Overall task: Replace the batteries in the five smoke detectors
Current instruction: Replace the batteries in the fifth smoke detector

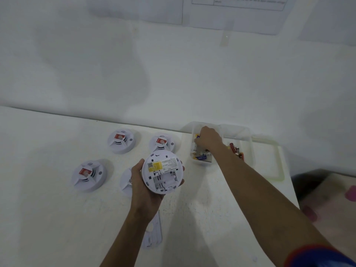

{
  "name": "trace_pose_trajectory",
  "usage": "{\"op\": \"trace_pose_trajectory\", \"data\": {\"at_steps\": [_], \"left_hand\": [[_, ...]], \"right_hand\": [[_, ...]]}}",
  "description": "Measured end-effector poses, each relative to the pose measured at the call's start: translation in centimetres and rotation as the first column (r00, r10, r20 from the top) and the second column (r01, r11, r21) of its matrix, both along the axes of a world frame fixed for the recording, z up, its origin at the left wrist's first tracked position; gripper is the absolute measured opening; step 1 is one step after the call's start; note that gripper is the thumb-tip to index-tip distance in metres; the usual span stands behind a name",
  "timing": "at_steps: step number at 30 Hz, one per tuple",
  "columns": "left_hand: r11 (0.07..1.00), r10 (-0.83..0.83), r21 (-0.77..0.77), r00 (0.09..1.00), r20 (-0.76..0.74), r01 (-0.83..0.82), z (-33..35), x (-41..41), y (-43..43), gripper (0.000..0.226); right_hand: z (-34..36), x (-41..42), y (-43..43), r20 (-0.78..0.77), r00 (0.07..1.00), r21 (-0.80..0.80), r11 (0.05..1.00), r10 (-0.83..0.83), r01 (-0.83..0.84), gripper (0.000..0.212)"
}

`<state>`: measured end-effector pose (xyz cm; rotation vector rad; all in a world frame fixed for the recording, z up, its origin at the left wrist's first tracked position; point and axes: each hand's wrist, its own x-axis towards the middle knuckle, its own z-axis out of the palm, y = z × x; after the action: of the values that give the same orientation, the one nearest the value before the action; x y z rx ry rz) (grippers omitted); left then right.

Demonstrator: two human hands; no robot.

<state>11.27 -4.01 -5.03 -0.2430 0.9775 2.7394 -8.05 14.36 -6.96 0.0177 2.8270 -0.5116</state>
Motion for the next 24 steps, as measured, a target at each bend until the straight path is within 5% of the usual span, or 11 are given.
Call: {"op": "trace_pose_trajectory", "data": {"at_steps": [5,13,21,24], "left_hand": [[1.0,0.019,-0.008,1.0,-0.004,-0.019,0.3,0.0,-0.3,0.078],[0.998,0.062,0.008,0.996,0.069,-0.062,0.9,0.4,-1.1,0.1],[0.992,0.121,-0.055,0.989,0.091,-0.116,2.5,1.3,-2.8,0.108],[0.995,0.089,-0.051,0.992,0.088,-0.085,3.2,1.7,-3.8,0.061]], "right_hand": [[0.1,0.6,-0.3,-0.059,0.998,0.024,1.0,0.006,-0.005,0.007],[1.8,2.2,0.6,-0.212,0.974,-0.212,0.977,-0.076,0.03,0.015],[7.9,9.9,-1.5,-0.129,0.977,-0.762,0.647,-0.168,0.011,0.019],[10.0,13.3,-3.6,-0.096,0.986,-0.832,0.555,-0.134,-0.006,0.011]]}}
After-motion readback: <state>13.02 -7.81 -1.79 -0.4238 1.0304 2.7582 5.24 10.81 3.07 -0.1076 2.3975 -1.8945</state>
